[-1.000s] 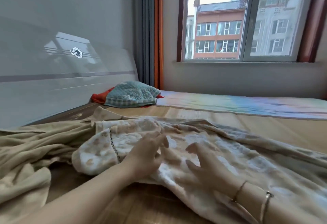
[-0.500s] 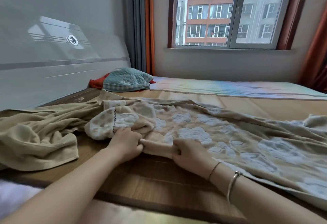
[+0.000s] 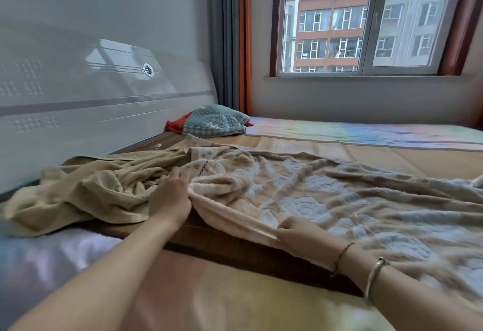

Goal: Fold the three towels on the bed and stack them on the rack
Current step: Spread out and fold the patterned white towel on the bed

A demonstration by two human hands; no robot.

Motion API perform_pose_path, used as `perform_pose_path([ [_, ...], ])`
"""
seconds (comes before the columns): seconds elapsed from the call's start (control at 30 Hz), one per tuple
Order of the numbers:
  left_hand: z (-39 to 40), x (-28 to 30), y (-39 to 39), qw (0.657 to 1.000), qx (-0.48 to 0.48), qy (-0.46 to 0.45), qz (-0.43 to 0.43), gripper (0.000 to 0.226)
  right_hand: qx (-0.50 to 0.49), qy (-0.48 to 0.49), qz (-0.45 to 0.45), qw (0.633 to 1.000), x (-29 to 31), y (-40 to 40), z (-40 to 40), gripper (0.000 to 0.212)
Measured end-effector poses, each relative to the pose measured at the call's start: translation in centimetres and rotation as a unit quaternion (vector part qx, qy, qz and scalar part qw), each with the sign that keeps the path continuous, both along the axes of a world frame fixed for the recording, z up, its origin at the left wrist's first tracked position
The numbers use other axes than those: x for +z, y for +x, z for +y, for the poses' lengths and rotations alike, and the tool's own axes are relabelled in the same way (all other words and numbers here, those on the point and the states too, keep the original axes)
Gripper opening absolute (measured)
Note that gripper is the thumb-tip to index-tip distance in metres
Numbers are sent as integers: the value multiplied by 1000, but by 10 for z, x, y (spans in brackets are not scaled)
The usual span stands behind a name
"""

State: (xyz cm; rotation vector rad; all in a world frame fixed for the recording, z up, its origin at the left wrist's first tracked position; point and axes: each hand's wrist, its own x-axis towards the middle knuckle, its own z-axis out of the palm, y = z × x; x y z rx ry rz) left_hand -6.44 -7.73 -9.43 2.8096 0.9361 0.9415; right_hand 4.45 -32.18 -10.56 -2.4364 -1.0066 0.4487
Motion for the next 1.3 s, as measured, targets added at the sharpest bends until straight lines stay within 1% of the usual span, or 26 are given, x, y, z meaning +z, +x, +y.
perform_pose_path([
  [0.07, 16, 3, -6, 999, 11, -29, -33, 25, -10, 7, 13, 1000, -3, 2, -3, 32],
  [0.13, 24, 4, -11, 995, -1, -64, -79, 20, -16, 2, 11, 1000, -5, 4, -1, 31],
  [0.17, 22, 7, -12, 987, -22, -103, -120, 21, -16, -7, 6, 1000, -6, 4, 1, 29],
  [0.2, 19, 11, -11, 971, -49, -163, -170, 21, -13, -17, -1, 1000, -6, 5, 3, 27],
  [0.27, 9, 19, -12, 911, -98, -290, -275, 16, -11, -43, -12, 999, -4, 5, 8, 24],
  [0.3, 7, 23, -16, 888, -116, -325, -305, 14, -10, -53, -12, 998, -4, 4, 11, 23],
  [0.33, 5, 26, -20, 879, -137, -330, -316, 13, -11, -58, -13, 998, -4, 4, 12, 24],
  [0.4, 10, 27, -32, 894, -194, -272, -298, 10, -7, -52, -25, 998, -5, 4, 13, 27],
  [0.47, 20, 26, -52, 926, -270, -118, -235, 15, -6, -10, -58, 998, -7, 0, 15, 31],
  [0.53, 30, 23, -72, 938, -324, 59, -108, 22, -9, 59, -96, 994, -7, -5, 20, 28],
  [0.57, 33, 20, -81, 936, -332, 113, -34, 31, -3, 92, -109, 990, -5, -9, 25, 24],
  [0.6, 36, 15, -90, 935, -331, 124, 33, 41, 6, 118, -121, 986, -4, -11, 32, 19],
  [0.63, 37, 9, -97, 939, -320, 88, 87, 49, 16, 135, -130, 982, -2, -14, 41, 13],
  [0.67, 35, 2, -103, 943, -309, 12, 120, 56, 23, 144, -139, 980, -3, -16, 50, 12],
  [0.7, 35, -5, -108, 945, -293, -69, 129, 60, 28, 147, -145, 978, -3, -19, 60, 16],
  [0.73, 36, -12, -110, 944, -282, -135, 104, 59, 35, 149, -146, 977, -4, -22, 70, 19],
  [0.77, 38, -17, -109, 948, -265, -169, 56, 51, 44, 153, -143, 977, -5, -25, 79, 21],
  [0.8, 42, -19, -107, 951, -246, -188, -2, 35, 59, 162, -140, 975, -6, -29, 89, 24],
  [0.83, 48, -20, -103, 955, -219, -194, -55, 22, 77, 170, -141, 972, -6, -31, 100, 27],
  [0.87, 53, -19, -97, 959, -188, -192, -90, 16, 94, 172, -143, 970, -6, -33, 108, 31],
  [0.9, 60, -18, -89, 964, -157, -186, -107, 15, 110, 171, -143, 969, -6, -34, 119, 35],
  [0.97, 75, -20, -73, 970, -114, -196, -93, 17, 124, 165, -124, 971, -9, -31, 137, 41],
  [1.03, 96, -24, -57, 971, -98, -210, -63, 20, 130, 148, -108, 975, -16, -23, 156, 44],
  [1.13, 127, -37, -38, 970, -75, -232, 9, 27, 112, 113, -131, 979, -22, -7, 176, 44],
  [1.23, 155, -54, -20, 973, -51, -186, 126, 40, 92, 85, -147, 981, -14, 10, 198, 39],
  [1.3, 174, -64, -9, 972, -42, -168, 161, 49, 75, 64, -201, 975, -10, 17, 218, 34],
])
